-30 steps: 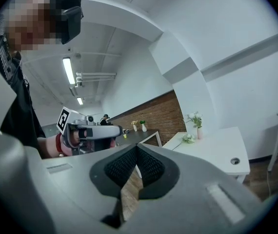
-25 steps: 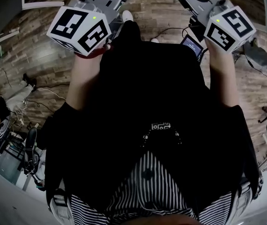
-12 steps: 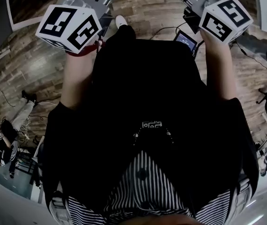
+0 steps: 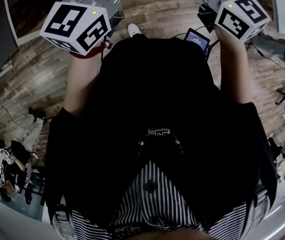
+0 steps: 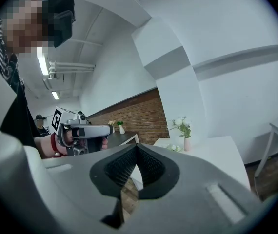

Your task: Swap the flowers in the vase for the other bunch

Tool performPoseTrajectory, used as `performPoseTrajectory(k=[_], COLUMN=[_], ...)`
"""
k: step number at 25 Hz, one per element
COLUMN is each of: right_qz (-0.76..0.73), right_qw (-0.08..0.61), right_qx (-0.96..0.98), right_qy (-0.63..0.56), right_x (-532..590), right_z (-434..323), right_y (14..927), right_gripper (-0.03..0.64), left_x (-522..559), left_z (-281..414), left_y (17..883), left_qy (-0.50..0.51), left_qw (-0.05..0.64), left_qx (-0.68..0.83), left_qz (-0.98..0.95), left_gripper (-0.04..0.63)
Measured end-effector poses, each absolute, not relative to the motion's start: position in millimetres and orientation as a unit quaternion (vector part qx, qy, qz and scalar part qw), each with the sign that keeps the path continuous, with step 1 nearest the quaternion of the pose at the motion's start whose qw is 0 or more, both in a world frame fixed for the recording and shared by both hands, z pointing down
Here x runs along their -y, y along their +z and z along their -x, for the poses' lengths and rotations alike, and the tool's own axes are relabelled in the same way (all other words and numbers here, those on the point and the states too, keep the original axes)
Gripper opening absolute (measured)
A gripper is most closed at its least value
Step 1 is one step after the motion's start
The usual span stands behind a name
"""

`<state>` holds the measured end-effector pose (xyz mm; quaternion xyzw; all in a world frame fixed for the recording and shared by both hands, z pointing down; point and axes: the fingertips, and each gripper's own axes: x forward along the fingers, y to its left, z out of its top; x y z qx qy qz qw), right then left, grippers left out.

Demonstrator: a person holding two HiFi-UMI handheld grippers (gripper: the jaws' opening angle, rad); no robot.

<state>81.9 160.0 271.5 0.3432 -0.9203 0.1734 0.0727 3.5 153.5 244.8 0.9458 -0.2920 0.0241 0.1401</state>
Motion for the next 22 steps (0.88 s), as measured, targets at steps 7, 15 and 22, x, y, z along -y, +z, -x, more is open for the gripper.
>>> performPoseTrajectory(k=[7, 15, 22], right_qz=[-0.347, -0.342, -0.325], right_qw=[0.072, 0.08, 0.074], right_qx=[0.92, 0.923, 0.929], right_qy=[0.166, 0.155, 0.159], right_x=[-130, -118, -106], right_z=[-51, -33, -24], right_y=[265, 261, 262], right_gripper=[0.005, 0.005, 0.005], left_x=[-128, -116, -108], left_z=[29, 45, 39], left_y=[238, 243, 256], left_qy=[0.022, 0.015, 0.033], left_qw=[0.129, 0.127, 0.136], left_qx=[0.285, 0.288, 0.291], left_qz=[-0.95, -0.949, -0.946], left_gripper=[0.006, 0.006, 0.006])
